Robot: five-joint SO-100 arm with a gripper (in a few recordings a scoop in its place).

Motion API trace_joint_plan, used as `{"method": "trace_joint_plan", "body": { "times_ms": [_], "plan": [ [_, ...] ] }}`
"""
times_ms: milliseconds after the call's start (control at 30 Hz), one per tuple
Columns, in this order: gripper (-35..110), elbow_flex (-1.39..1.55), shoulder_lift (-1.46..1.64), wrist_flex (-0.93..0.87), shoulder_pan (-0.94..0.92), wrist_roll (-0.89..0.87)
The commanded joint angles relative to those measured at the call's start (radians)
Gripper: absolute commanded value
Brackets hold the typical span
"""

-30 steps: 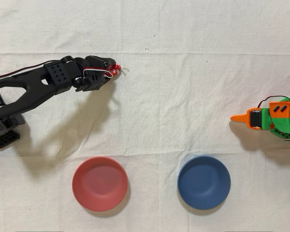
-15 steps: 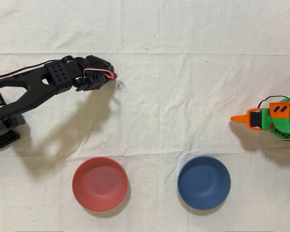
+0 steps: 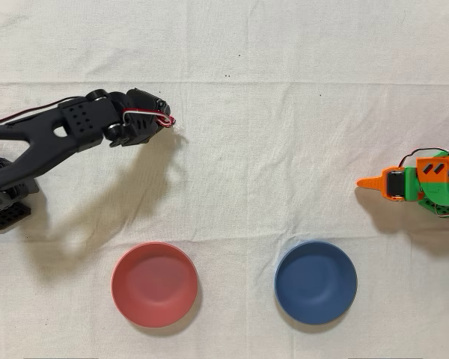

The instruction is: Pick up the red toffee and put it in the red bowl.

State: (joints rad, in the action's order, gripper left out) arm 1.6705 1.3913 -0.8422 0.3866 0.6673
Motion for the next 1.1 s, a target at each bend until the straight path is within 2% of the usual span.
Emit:
{"method": "trace_joint_plan", "body": {
  "times_ms": [0,267,467,700,1067],
  "plan": [
    [1,0.005,0.215,-0.075,-0.017,0.0],
    [1,-0.015,0.403,-0.221,-0.092,0.038],
    [1,-0.034,0.497,-0.264,-0.21,0.091],
    [1,-0.077,0.541,-0.265,-0.416,0.147],
    [1,-0.077,0.488,-0.166,-0.767,0.221]
  ]
}}
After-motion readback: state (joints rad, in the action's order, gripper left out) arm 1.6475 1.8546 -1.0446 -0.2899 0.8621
